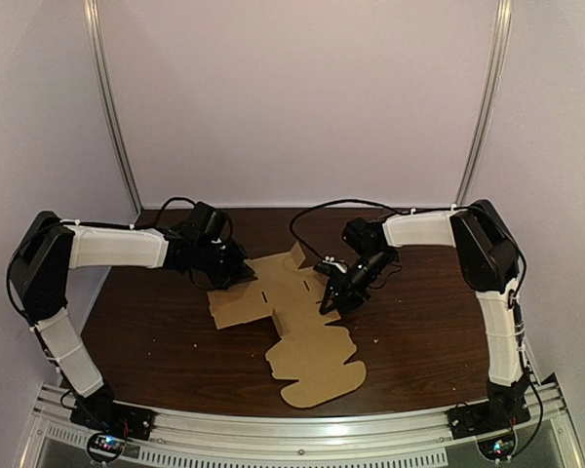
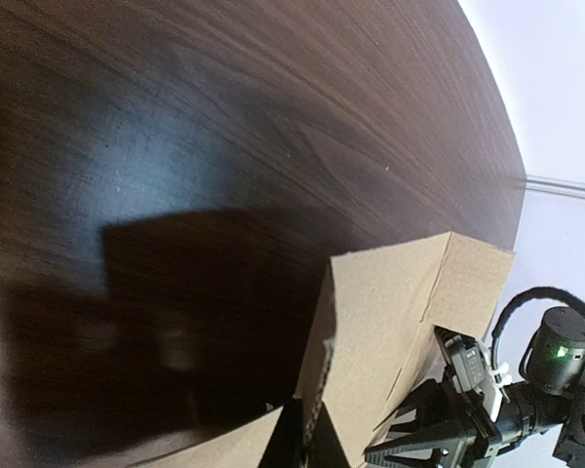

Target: Fold the paper box

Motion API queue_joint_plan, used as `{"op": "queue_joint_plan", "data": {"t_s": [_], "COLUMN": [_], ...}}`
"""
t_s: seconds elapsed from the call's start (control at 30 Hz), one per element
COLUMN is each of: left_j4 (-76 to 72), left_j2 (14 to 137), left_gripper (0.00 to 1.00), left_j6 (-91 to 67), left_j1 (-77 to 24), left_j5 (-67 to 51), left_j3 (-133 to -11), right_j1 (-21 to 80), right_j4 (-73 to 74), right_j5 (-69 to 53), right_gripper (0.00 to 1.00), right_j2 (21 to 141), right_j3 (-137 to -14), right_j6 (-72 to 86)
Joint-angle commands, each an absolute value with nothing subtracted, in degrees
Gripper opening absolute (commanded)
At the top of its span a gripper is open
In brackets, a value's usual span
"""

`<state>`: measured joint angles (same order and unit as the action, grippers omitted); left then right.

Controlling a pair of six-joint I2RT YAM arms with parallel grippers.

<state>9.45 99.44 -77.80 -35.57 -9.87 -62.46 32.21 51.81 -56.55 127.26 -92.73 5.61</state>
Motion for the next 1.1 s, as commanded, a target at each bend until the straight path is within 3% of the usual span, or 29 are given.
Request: {"op": "queue_joint_plan", "data": {"t_s": [0.0, 0.17, 0.27, 0.43, 0.67, 0.8, 0.97, 1.07], "left_j4": [7.1, 7.4, 9.2, 18.4, 28.8, 27.2, 23.2, 20.5], "left_j2": [100.4, 100.6, 100.7, 100.4, 95.4, 96.0, 100.6, 103.0], "left_gripper": [0.0, 0.0, 0.01, 0.21, 0.28, 0.21, 0.0, 0.0], "left_j6": [-78.4, -78.4, -77.2, -71.0, -60.2, -45.7, -29.0, -24.5], "left_j1": [-35.4, -35.6, -36.1, -36.4, -36.5, -39.1, -42.5, -43.6], "left_j5": [-10.3, -10.4, -9.7, -7.7, 2.6, 0.1, -7.9, -8.8], "left_j3": [-62.0, -62.1, -62.9, -65.4, -66.4, -70.7, -75.0, -75.7], "right_j1": [34.2, 36.2, 36.6, 36.8, 36.8, 36.8, 36.8, 36.8], "right_j4": [52.5, 55.6, 57.0, 59.2, 61.1, 62.9, 64.2, 64.5], "right_j5": [-53.0, -46.8, -43.9, -40.5, -39.0, -37.4, -36.6, -36.3], "right_gripper": [0.27, 0.13, 0.1, 0.07, 0.05, 0.05, 0.05, 0.05], "right_j2": [125.3, 125.7, 126.0, 126.3, 127.7, 129.0, 130.7, 130.8], "right_j3": [-93.6, -95.5, -96.6, -98.5, -100.3, -102.1, -103.5, -103.9], "right_j6": [4.5, 2.3, 1.4, -0.7, -2.7, -3.7, -4.2, -4.4]}}
